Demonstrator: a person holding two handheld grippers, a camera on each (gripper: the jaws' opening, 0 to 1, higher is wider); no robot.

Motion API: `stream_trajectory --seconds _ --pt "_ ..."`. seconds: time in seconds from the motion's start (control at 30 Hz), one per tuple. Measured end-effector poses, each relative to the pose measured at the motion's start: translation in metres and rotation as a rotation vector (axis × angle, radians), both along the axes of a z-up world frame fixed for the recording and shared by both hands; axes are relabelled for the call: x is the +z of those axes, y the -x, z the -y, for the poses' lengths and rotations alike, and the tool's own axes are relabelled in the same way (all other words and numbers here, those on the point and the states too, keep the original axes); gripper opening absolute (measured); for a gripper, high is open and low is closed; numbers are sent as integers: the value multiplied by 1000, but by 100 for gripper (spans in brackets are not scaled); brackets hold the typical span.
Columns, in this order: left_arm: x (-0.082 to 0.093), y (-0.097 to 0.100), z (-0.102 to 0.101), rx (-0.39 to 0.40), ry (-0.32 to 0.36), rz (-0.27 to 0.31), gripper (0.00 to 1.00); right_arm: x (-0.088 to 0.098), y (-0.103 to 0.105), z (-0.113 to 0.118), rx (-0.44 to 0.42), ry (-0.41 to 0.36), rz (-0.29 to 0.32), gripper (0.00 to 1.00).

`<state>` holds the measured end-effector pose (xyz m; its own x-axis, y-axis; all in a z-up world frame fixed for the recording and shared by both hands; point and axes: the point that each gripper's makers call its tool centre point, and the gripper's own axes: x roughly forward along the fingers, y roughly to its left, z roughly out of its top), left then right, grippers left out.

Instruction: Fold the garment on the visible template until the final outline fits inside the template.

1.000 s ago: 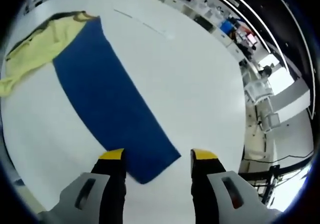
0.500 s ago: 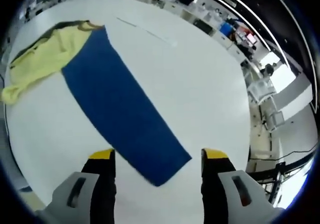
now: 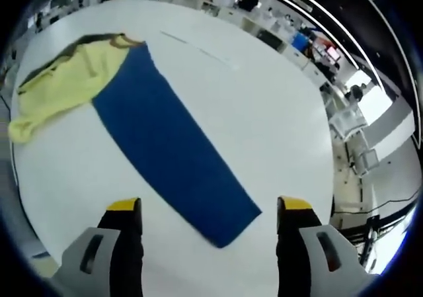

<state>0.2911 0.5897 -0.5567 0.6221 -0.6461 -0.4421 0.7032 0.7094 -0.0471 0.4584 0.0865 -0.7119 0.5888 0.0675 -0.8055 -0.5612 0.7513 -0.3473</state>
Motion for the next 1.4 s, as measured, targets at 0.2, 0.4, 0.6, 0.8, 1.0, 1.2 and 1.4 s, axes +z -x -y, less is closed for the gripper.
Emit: stream_trajectory --seconds 0.2,0.4,0.6,0.8,1.0,1.2,1.4 --pt "0 1 0 -5 2 5 96 7 1 -9 8 -24 28 88" --pt "0 2 -2 -1 6 11 96 8 5 -16 14 -36 25 95" --pt "0 4 -3 -1 9 16 96 11 7 -24 24 -56 31 99" --pt "0 5 -3 -2 16 17 95 16 12 -37 46 -71 35 100" --pt "-1 6 -2 -3 18 15 96 21 17 -51 72 -93 47 100" --pt "1 6 -4 4 25 20 95 25 21 -66 102 -107 51 100" --pt "1 5 -10 19 33 22 95 30 30 -80 105 -141 55 100"
